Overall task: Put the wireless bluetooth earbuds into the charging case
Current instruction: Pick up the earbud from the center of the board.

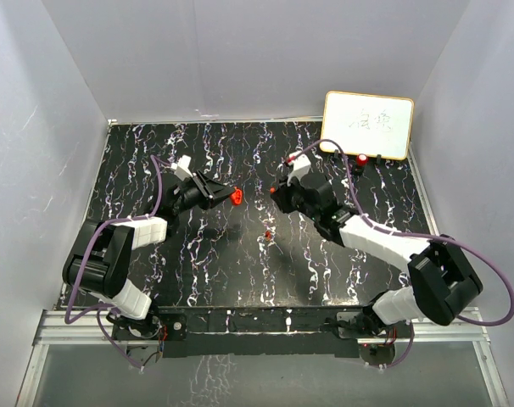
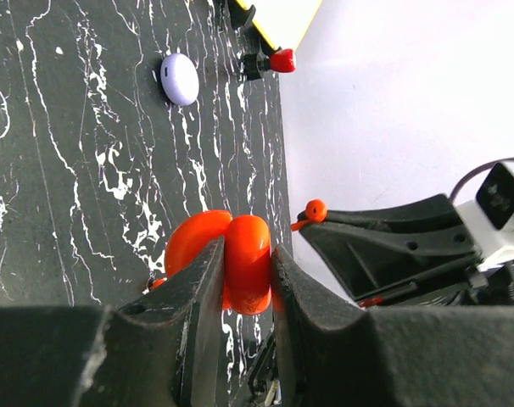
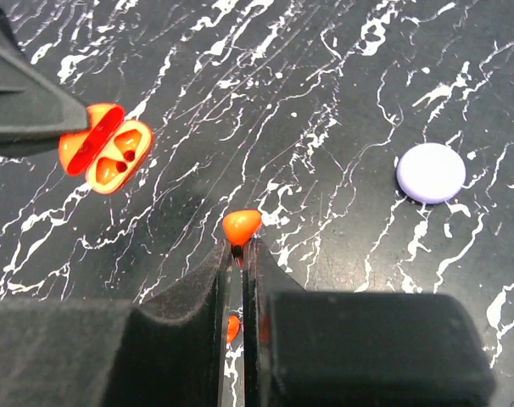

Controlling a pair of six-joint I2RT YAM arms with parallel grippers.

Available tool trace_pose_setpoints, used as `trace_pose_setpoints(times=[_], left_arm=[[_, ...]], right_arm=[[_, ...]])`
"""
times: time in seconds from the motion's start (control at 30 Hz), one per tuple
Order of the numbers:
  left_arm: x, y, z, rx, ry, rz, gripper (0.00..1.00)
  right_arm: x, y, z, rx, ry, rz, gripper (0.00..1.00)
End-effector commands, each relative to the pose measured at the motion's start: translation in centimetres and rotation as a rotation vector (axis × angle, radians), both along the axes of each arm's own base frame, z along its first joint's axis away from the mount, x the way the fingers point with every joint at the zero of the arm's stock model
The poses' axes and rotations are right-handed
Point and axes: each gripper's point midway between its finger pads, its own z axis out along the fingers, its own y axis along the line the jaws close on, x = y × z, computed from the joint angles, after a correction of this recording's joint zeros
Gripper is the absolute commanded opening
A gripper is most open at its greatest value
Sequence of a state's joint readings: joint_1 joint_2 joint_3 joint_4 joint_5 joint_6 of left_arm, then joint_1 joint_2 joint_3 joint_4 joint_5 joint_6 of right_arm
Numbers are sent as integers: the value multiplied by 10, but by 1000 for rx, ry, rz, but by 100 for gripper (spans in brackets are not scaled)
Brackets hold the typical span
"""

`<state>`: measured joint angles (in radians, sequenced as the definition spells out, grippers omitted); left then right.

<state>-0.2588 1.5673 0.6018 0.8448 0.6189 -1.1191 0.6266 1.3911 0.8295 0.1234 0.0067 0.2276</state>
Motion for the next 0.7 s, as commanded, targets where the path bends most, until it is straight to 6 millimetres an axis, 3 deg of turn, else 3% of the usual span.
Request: trace_pose_setpoints(times=[0.0, 0.37, 0.67], left_arm=[[3, -13, 26, -48, -59, -28, 0], [-4, -39, 25, -80, -44, -89, 0], [-7, -46, 31, -105, -47, -105, 0]], right_arm=[[1, 12, 75, 198, -359, 78, 0], [-20, 8, 88, 289, -592, 157, 0], [-26, 10, 85, 322, -640, 189, 0]])
